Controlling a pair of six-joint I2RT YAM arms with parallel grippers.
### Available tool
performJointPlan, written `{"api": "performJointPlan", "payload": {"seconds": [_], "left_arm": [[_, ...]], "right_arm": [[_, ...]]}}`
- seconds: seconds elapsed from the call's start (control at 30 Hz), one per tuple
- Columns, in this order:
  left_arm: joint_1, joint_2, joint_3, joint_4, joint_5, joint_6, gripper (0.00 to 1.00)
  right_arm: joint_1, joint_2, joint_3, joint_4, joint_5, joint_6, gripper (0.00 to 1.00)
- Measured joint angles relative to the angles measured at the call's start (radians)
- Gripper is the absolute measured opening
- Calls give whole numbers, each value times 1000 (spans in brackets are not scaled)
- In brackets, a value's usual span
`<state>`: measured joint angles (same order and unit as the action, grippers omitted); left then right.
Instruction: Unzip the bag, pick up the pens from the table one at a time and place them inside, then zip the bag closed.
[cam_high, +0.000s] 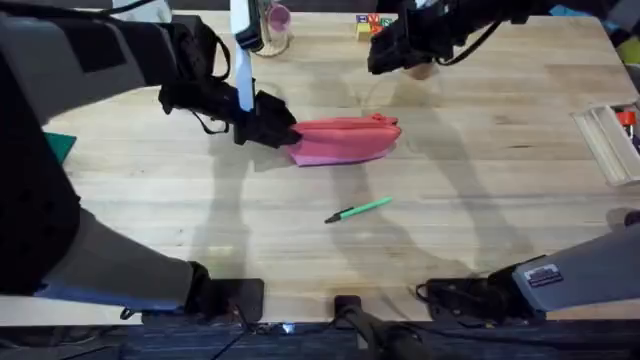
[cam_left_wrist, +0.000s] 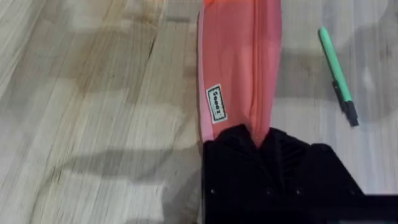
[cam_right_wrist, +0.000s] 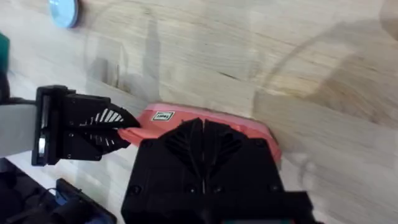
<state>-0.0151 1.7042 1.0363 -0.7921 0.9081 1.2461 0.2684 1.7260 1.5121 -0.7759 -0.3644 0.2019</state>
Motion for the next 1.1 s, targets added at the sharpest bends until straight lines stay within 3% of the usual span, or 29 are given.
{"api": "performJointPlan", "payload": {"seconds": [0.2, 0.27, 0.43, 0.47, 1.1], "left_arm": [[0, 0, 0, 0, 0, 0, 42], [0, 0, 0, 0, 0, 0, 42], [0, 0, 0, 0, 0, 0, 42], [0, 0, 0, 0, 0, 0, 42], [0, 0, 0, 1, 0, 0, 42]], "right_arm": [[0, 0, 38, -84, 49, -53, 55], [0, 0, 41, -117, 59, -80, 248], [0, 0, 41, -157, 70, -121, 944], [0, 0, 41, -163, 72, -127, 983], [0, 0, 41, -194, 72, -105, 996]]}}
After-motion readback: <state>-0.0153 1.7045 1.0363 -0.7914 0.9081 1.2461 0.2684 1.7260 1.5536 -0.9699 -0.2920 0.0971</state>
